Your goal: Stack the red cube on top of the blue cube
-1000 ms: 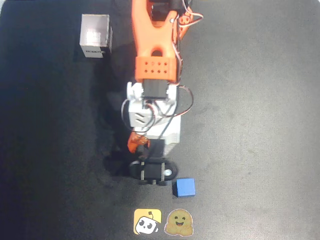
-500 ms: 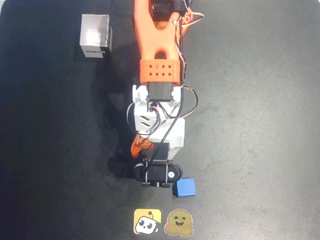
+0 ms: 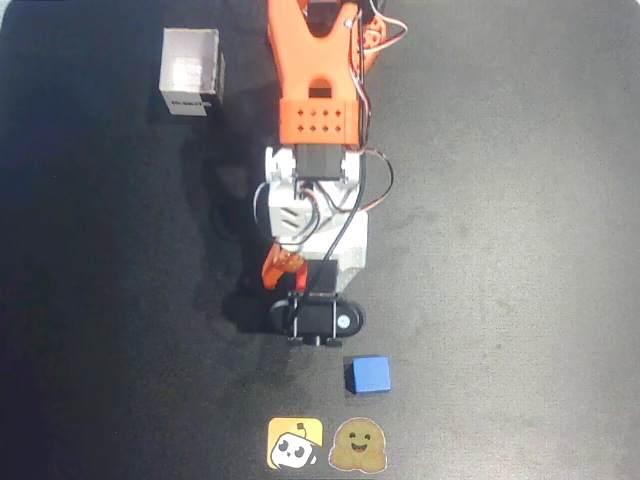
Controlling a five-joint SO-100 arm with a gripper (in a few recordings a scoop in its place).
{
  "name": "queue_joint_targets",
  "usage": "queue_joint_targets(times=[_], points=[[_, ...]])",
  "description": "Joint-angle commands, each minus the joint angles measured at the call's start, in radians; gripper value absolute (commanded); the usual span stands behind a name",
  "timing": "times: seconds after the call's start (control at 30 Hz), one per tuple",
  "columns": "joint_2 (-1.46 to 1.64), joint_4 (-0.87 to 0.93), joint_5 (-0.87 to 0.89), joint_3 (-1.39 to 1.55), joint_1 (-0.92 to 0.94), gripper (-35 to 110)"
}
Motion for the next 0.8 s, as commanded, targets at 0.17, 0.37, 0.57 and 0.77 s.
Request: queue_joint_targets(times=[0.17, 0.37, 0.57, 0.77], points=[[0.091, -0.078, 0.005, 0.091, -0.029, 28], [0.089, -0.15, 0.009, 0.152, -0.035, 28], [0.095, -0.155, 0.0, 0.17, -0.028, 28], [0.098, -0.16, 0.002, 0.184, -0.026, 28]])
